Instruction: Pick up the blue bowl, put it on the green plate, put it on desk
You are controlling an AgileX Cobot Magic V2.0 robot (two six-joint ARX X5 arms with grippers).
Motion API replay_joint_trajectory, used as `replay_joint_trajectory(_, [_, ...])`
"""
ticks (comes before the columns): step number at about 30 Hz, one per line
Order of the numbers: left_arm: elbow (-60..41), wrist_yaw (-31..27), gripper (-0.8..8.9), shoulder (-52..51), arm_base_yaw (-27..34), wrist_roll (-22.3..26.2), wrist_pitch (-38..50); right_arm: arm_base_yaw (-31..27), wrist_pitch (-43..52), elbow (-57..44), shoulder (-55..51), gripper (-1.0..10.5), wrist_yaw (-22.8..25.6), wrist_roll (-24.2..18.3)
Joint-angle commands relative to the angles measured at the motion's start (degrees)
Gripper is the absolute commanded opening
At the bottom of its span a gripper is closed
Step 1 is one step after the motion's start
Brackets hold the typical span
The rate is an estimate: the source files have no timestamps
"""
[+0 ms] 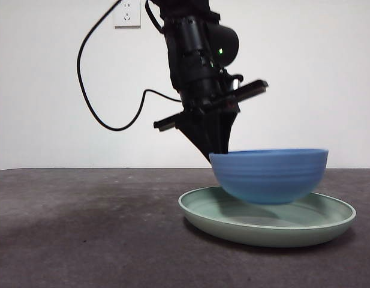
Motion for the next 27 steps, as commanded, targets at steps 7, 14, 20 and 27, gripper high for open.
replay_joint_trajectory(7, [2.0,-3.1,0.15,3.1,-1.1,0.9,0.3,0.1,0.4,1.0,0.3,5.6,0.0,-0.4])
replay_joint_trajectory(14, [2.0,-2.9,0.40,3.2,-1.2,1.7,1.1,0.1,0.3,1.0,0.3,5.6,0.0,-0.4])
replay_joint_trajectory(20, [5.4,-2.8,4.12,3.1,-1.2,0.7,-1.2,0.1,0.3,1.0,0.3,5.6,-0.1,-0.4])
replay_joint_trajectory(27, [21.4,-2.8,5.28,2.3,1.2,0.8,-12.2,0.1,0.3,1.0,0.3,5.6,-0.1,-0.4])
